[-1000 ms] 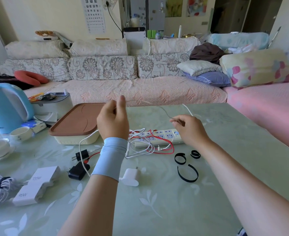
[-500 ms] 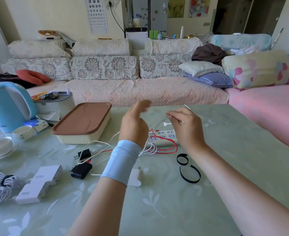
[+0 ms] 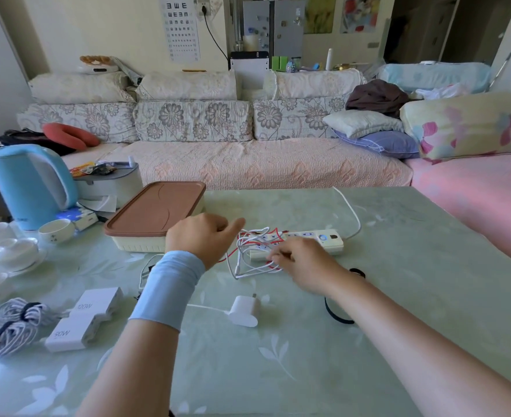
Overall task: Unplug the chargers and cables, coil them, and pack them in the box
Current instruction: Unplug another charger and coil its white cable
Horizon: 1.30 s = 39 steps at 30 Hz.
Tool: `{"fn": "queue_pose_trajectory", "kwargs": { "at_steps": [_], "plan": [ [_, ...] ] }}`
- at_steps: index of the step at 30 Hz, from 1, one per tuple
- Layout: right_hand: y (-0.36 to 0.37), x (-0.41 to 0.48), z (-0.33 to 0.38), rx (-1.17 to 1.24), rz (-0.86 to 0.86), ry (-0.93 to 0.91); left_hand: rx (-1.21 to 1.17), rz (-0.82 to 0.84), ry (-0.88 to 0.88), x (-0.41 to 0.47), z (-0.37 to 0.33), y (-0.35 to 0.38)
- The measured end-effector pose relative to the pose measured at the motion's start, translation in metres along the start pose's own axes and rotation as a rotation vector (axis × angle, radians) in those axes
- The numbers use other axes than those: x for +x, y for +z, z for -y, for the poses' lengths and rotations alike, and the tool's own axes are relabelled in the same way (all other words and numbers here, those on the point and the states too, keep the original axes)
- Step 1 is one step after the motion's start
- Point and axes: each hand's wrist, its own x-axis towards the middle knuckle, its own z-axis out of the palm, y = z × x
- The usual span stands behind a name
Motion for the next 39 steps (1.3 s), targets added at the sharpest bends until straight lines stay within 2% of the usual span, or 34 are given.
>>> {"fn": "queue_pose_trajectory", "kwargs": {
  "at_steps": [3,6,8,12,15,19,23,27,31,34,36,39],
  "plan": [
    [0.015,-0.008,0.011,0.020,0.126,0.041,0.033,0.231,-0.108,0.004,0.019,0.000],
    [0.029,-0.013,0.029,-0.047,0.209,0.013,0.216,0.638,-0.021,0.001,0.032,0.006],
    [0.041,-0.015,0.040,-0.083,0.245,-0.023,0.260,0.746,-0.009,-0.007,0.034,0.010],
    [0.062,-0.022,0.054,-0.147,0.354,-0.008,0.109,0.707,0.086,-0.015,0.025,0.013],
    [0.065,-0.028,0.051,-0.257,0.349,-0.032,0.143,0.791,0.190,-0.023,0.002,0.023],
    [0.043,-0.038,0.038,-0.334,0.430,0.042,0.106,0.836,0.209,-0.028,-0.025,0.029],
    [0.015,-0.057,0.019,-0.207,0.477,0.157,-0.071,0.941,0.128,-0.028,-0.048,0.043],
    [-0.005,-0.073,0.004,-0.071,0.496,0.244,0.040,0.941,0.239,-0.031,-0.071,0.047],
    [-0.025,-0.079,-0.015,0.135,0.444,0.258,0.076,0.803,0.258,-0.025,-0.083,0.051],
    [-0.046,-0.079,-0.031,0.246,0.196,0.244,-0.024,0.728,0.285,-0.018,-0.093,0.055],
    [-0.060,-0.080,-0.044,0.133,0.133,0.253,-0.086,0.719,0.318,-0.018,-0.102,0.059],
    [-0.067,-0.084,-0.065,-0.125,0.339,0.284,-0.077,0.752,0.362,-0.021,-0.112,0.072]
  ]
}}
